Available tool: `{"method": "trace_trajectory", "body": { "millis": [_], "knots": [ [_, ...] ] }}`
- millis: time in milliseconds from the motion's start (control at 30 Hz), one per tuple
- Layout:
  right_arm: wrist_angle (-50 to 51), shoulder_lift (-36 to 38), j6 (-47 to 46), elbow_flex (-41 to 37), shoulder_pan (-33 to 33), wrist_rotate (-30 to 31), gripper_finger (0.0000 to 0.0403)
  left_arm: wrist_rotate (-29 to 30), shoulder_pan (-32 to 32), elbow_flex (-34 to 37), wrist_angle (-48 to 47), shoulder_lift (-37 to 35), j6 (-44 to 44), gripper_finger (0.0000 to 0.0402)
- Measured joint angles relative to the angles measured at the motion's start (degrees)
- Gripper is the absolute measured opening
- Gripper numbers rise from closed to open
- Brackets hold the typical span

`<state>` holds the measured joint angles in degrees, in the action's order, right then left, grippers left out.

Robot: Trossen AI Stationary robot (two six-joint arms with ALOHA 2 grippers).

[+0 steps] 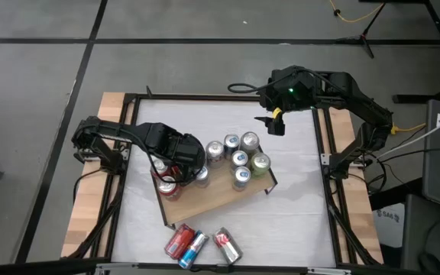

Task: Place canned beverage on shelf
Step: Put the red white soda can on the shelf

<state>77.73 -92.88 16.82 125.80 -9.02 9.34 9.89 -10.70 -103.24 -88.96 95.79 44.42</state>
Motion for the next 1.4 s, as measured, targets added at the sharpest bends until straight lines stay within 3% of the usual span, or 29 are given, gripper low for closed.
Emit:
{"method": "trace_trajectory", "body": {
  "millis": [733,1400],
  "knots": [
    [0.0,0.0,0.0,0.0,0.0,0.0,0.0356,-0.6,0.1,0.0,0.0,-0.4,0.0,0.0330],
    [-0.1,0.0,0.0,0.0,0.0,0.0,0.0356,-1.0,0.1,-0.1,3.3,-6.1,0.0,0.0330]
  ]
}}
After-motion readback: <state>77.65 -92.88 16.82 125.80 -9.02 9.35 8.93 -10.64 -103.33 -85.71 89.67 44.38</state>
